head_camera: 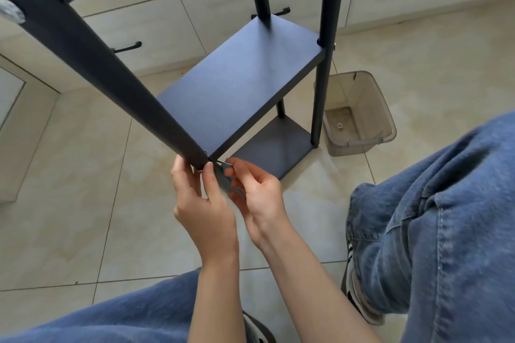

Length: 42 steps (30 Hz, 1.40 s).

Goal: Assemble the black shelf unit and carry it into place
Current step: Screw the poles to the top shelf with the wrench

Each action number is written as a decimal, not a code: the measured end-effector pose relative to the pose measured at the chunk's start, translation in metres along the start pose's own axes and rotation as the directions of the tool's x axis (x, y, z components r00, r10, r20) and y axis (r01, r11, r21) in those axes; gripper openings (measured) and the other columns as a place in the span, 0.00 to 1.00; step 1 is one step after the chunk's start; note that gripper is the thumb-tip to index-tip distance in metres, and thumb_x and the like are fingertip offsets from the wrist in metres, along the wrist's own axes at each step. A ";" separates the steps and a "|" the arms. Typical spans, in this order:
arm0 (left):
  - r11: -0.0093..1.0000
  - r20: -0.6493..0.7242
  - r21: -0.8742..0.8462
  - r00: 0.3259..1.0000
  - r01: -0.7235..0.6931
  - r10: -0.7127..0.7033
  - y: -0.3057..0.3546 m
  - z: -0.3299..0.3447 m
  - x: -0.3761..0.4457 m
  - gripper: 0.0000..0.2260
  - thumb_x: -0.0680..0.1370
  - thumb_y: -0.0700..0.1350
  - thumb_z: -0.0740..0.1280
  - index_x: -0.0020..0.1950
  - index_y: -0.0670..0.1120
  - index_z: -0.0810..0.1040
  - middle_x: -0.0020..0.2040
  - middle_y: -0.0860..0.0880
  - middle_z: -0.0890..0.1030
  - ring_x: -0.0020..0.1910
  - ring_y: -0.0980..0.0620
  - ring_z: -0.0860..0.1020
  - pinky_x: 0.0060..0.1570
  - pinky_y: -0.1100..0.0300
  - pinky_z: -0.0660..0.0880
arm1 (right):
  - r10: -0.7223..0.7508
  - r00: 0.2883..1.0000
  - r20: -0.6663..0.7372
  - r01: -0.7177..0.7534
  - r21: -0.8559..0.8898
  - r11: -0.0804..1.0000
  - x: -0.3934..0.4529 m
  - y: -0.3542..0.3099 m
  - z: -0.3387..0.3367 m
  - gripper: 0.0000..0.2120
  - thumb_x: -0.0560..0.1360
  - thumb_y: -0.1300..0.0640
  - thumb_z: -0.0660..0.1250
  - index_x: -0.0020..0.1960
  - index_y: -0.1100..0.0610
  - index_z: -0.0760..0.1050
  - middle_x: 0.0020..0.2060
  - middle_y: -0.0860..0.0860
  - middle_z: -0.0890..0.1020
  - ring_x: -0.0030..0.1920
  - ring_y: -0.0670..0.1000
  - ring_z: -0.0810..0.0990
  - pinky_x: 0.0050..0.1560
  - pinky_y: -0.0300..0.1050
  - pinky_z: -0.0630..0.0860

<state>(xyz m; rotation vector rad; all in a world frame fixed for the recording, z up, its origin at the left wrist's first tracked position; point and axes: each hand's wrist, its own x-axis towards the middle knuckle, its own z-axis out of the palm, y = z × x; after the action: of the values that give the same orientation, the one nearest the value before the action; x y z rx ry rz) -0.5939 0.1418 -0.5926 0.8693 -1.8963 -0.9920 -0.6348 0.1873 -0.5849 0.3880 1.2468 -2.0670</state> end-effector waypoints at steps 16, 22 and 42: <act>0.997 -0.058 0.048 0.997 -0.052 0.055 -0.006 0.006 -0.004 0.18 0.84 0.43 0.63 0.73 0.42 0.72 0.62 0.57 0.78 0.60 0.75 0.73 0.59 0.77 0.69 | -0.073 0.997 -0.014 0.074 0.032 0.997 0.007 -0.001 0.007 0.12 0.80 0.59 0.65 0.41 0.53 0.83 0.33 0.46 0.81 0.39 0.46 0.79 0.40 0.36 0.76; 0.999 -0.065 0.013 0.997 -0.046 0.047 -0.005 0.006 -0.005 0.18 0.83 0.43 0.63 0.73 0.41 0.72 0.62 0.56 0.78 0.61 0.74 0.74 0.60 0.76 0.70 | -0.029 0.999 -0.027 0.032 0.111 0.993 0.010 -0.002 0.005 0.11 0.80 0.59 0.65 0.42 0.54 0.83 0.31 0.46 0.79 0.39 0.46 0.76 0.41 0.39 0.74; 1.000 -0.084 0.006 0.996 -0.026 0.026 -0.005 0.006 -0.005 0.18 0.83 0.42 0.64 0.73 0.41 0.72 0.63 0.54 0.79 0.60 0.75 0.74 0.59 0.76 0.69 | -0.005 0.992 0.125 -0.014 0.154 0.988 0.029 0.014 0.008 0.13 0.80 0.60 0.64 0.41 0.53 0.85 0.34 0.50 0.77 0.43 0.52 0.77 0.56 0.46 0.75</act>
<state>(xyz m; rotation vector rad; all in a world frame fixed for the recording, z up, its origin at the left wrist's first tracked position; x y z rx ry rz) -0.5964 0.1454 -0.6012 0.8738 -1.8353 -0.9216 -0.6451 0.1644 -0.6064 0.3250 1.0151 -2.1559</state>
